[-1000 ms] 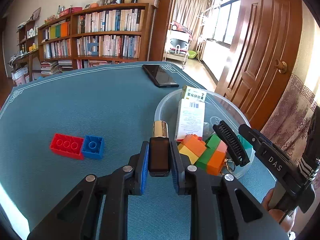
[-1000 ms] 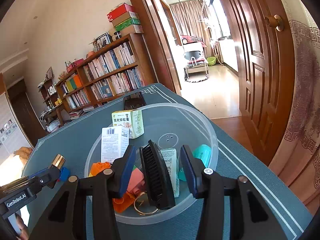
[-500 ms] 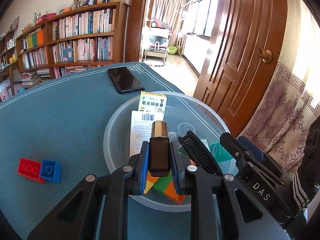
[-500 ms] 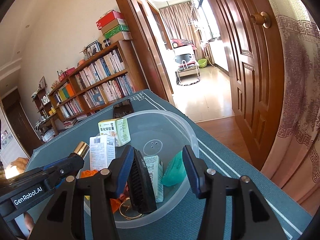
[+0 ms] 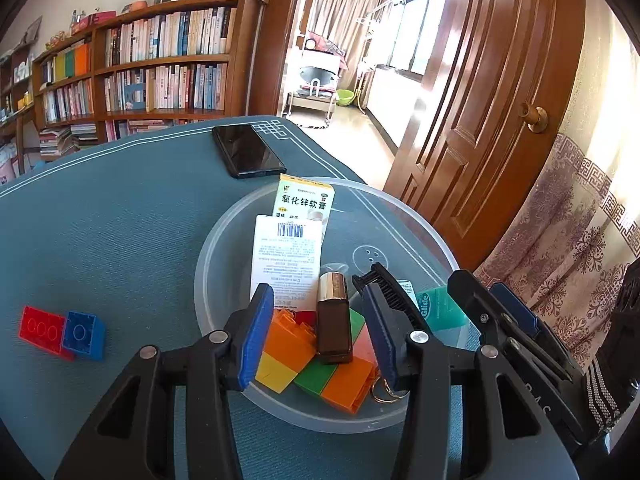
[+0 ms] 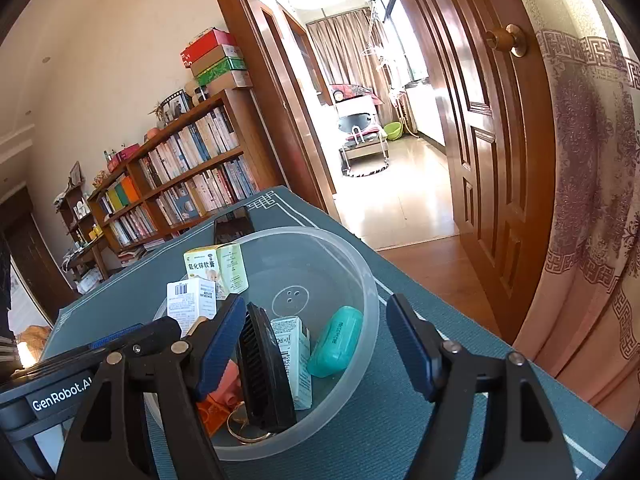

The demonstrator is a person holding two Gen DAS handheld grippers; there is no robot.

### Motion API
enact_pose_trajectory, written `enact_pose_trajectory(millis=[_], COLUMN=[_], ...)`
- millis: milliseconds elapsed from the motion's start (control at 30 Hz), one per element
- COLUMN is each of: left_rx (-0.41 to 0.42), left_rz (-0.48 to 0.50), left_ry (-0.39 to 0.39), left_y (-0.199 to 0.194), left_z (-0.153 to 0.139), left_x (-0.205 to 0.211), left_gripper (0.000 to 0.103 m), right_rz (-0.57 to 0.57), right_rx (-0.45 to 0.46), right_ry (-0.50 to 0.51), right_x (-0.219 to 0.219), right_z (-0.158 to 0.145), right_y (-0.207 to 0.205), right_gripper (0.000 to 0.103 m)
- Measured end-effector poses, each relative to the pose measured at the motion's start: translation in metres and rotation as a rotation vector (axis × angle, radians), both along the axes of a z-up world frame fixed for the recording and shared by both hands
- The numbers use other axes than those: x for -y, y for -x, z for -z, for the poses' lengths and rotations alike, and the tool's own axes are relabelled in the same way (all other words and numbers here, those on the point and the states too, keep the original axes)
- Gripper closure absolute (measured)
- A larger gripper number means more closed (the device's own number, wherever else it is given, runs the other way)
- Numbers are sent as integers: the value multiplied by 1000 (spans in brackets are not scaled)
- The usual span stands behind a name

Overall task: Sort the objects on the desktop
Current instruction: 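Carry brown bottle into bowl and open left tool while right tool releases brush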

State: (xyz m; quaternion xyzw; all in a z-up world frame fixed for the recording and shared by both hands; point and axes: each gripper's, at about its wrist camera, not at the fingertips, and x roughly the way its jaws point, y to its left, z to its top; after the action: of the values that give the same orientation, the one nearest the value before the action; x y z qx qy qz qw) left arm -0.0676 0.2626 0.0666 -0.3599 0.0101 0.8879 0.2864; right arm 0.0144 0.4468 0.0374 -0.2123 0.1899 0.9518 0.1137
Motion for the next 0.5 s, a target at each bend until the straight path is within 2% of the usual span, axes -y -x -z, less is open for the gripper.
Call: enact_pose_trajectory(millis=[500], left_rx=[7], left_rz=[-160], left_ry=[1], left_y=[6], left_z=[2], left_x=[55], left_gripper=[53], right_rz=[-11], right_rx=[3], right_ry=[-58], right_x=[15], right_z=[0], right_y=[1], right_gripper=[23])
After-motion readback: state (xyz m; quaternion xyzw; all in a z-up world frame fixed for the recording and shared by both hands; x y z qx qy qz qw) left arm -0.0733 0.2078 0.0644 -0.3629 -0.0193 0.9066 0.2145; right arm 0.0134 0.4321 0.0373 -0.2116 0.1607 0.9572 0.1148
